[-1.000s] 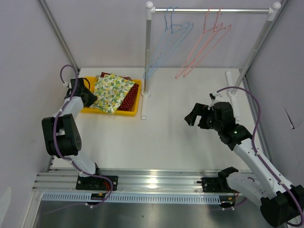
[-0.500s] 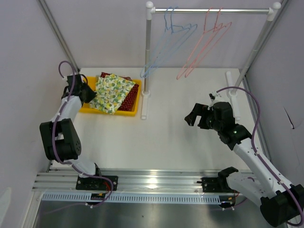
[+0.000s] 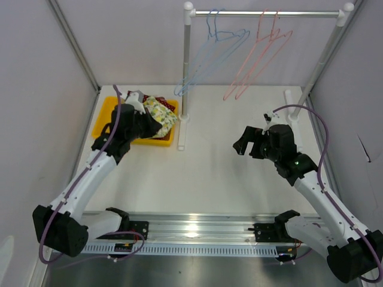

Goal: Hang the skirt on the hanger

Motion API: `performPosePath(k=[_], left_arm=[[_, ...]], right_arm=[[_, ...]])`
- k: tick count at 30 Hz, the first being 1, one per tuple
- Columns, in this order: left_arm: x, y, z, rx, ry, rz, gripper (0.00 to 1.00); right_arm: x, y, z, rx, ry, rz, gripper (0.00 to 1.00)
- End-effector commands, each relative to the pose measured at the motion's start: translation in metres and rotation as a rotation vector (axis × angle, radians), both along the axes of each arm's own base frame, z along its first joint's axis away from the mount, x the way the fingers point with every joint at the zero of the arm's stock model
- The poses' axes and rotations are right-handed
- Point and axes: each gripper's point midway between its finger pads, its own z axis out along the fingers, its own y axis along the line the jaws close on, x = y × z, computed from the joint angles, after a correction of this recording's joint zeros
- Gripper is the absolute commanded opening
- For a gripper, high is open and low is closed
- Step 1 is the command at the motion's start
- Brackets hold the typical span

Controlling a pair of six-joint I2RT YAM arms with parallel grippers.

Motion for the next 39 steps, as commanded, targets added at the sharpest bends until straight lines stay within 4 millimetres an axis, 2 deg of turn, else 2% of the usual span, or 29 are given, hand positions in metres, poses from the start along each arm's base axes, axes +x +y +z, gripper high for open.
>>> performPosePath(k=[1,2,4,5,6,7,8,9,11,12,13,15,16,17,18,19,20,22,23,25,26,29,30,31,32,33,36,38,39], left_arm=[[-0.036,-0.029,-0.022,-0.009,0.039,-0.050,0.00],[-0.054,-0.047,-0.036,-0.001,0.054,-0.095,0.00],[-0.070,-0.067,-0.043,-0.013,0.066,-0.122,0.00],[-0.079,-0.073,-0.058,0.002,0.086,-0.132,0.00],[-0.093,-0.092,-0.065,0.000,0.100,-0.161,0.00],[-0.101,-0.100,-0.074,0.002,0.114,-0.178,0.00],[-0.115,-0.120,-0.080,-0.007,0.112,-0.234,0.00],[-0.120,-0.129,-0.093,0.002,0.146,-0.239,0.00],[-0.126,-0.144,-0.103,0.017,0.156,-0.247,0.00],[-0.134,-0.157,-0.107,0.015,0.164,-0.272,0.00],[-0.138,-0.166,-0.121,0.037,0.193,-0.291,0.00],[-0.146,-0.190,-0.123,0.013,0.195,-0.344,0.01],[-0.149,-0.202,-0.133,0.027,0.217,-0.371,0.03],[-0.149,-0.213,-0.131,0.026,0.210,-0.389,0.18],[-0.154,-0.221,-0.135,0.045,0.214,-0.414,0.28],[-0.154,-0.231,-0.142,0.061,0.222,-0.430,0.27],[-0.157,-0.242,-0.139,0.041,0.220,-0.466,0.30],[-0.157,-0.246,-0.140,0.031,0.223,-0.477,0.47],[-0.157,-0.245,-0.135,0.016,0.207,-0.474,0.58],[-0.157,-0.239,-0.131,0.013,0.190,-0.470,0.63],[-0.155,-0.234,-0.120,0.003,0.170,-0.458,0.70],[-0.151,-0.212,-0.113,0.040,0.148,-0.410,0.82],[-0.148,-0.202,-0.099,0.023,0.121,-0.374,0.82],[-0.146,-0.192,-0.096,0.027,0.125,-0.343,0.83],[-0.145,-0.176,-0.101,0.062,0.146,-0.302,0.83],[-0.140,-0.156,-0.095,0.060,0.127,-0.220,0.83],[-0.137,-0.101,-0.105,0.096,0.167,-0.047,0.78],[-0.136,-0.074,-0.115,0.095,0.194,0.034,0.77],[-0.136,-0.066,-0.116,0.083,0.197,0.053,0.76]], right_arm=[[0.006,-0.007,0.022,-0.017,-0.064,-0.022,0.99],[0.005,-0.009,0.021,-0.021,-0.062,-0.029,0.99],[0.005,-0.011,0.020,-0.027,-0.059,-0.038,0.99],[0.005,-0.012,0.018,-0.032,-0.053,-0.039,0.99],[0.005,-0.013,0.017,-0.033,-0.049,-0.042,0.99],[0.005,-0.014,0.016,-0.038,-0.047,-0.047,0.99],[0.004,-0.015,0.013,-0.044,-0.038,-0.049,0.99],[0.004,-0.016,0.011,-0.047,-0.034,-0.053,0.99],[0.003,-0.019,0.007,-0.055,-0.023,-0.065,0.99],[0.002,-0.020,0.004,-0.062,-0.012,-0.066,0.99],[0.001,-0.021,0.002,-0.063,-0.008,-0.069,0.99],[0.000,-0.028,-0.004,-0.087,0.005,-0.093,0.99],[0.000,-0.029,-0.005,-0.090,0.007,-0.097,0.99],[-0.001,-0.031,-0.008,-0.095,0.018,-0.102,0.99],[-0.002,-0.033,-0.010,-0.102,0.026,-0.110,0.98],[-0.003,-0.034,-0.012,-0.106,0.032,-0.113,0.99],[-0.005,-0.036,-0.014,-0.110,0.042,-0.117,0.99],[-0.008,-0.037,-0.019,-0.113,0.060,-0.121,0.98],[-0.009,-0.036,-0.020,-0.109,0.065,-0.114,0.98],[-0.013,-0.035,-0.024,-0.097,0.076,-0.107,0.98],[-0.014,-0.033,-0.029,-0.093,0.084,-0.101,0.97],[-0.019,-0.022,-0.037,-0.063,0.102,-0.055,0.95],[-0.021,-0.014,-0.039,-0.055,0.105,-0.024,0.94],[-0.022,-0.009,-0.039,-0.051,0.105,-0.007,0.93],[-0.021,-0.002,-0.040,-0.047,0.099,0.013,0.93],[-0.026,0.012,-0.040,-0.049,0.091,0.063,0.93],[-0.023,0.040,-0.043,-0.065,0.089,0.138,0.92],[-0.024,0.063,-0.044,-0.062,0.084,0.219,0.91],[-0.020,0.072,-0.054,-0.069,0.111,0.241,0.91]])
